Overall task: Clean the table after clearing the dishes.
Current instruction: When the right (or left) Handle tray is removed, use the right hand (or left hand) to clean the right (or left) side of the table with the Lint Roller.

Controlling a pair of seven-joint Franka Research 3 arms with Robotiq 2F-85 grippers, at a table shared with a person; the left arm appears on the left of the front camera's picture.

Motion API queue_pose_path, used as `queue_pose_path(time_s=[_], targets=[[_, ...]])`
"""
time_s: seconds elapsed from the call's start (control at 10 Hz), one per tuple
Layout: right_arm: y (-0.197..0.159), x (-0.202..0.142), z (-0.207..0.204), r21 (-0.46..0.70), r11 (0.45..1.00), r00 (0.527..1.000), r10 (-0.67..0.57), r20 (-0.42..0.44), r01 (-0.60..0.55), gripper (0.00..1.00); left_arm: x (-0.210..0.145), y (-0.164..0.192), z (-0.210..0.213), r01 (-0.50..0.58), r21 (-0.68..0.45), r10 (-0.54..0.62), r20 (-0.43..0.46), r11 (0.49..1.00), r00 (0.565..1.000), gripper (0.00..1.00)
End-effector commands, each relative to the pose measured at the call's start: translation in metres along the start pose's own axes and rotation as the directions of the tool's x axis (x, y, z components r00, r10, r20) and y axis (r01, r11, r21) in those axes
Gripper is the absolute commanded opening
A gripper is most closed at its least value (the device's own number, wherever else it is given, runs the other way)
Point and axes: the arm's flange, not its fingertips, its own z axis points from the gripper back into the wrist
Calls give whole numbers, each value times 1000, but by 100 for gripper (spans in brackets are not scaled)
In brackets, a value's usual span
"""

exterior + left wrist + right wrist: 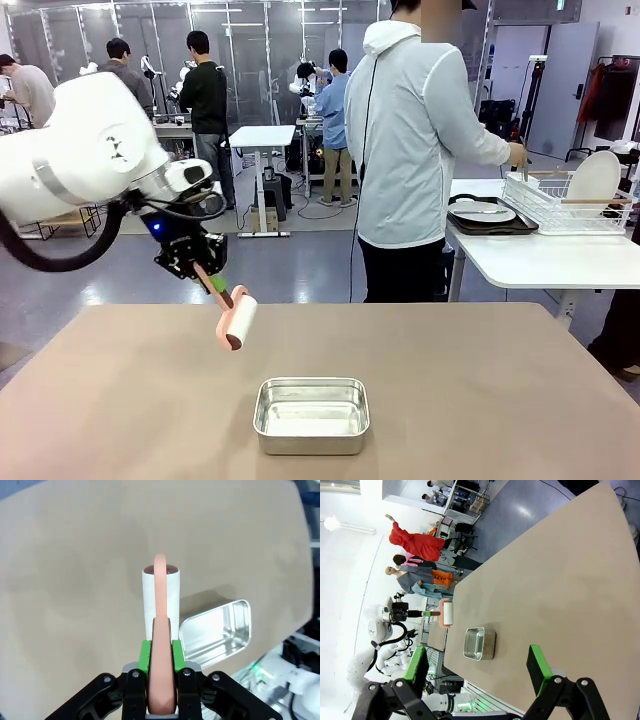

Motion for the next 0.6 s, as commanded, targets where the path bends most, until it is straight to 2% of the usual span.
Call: queue_pose_path(time_s=[0.0,0.2,0.4,0.5], targets=[[2,0,0,9,1000,1000,15,0,-15,100,-13,45,-11,-39,-149,41,7,988,999,20],[2,0,0,9,1000,1000,15,0,-15,100,-10,86,-34,-88,-278,79,-42,957,996,20],[2,0,0,9,1000,1000,15,0,-15,100,-11,111,-56,-104,-305,116,20,947,993,20],[2,0,0,9,1000,1000,15,0,-15,100,-15,125,-77,-124,-294,125,-16,948,992,20]])
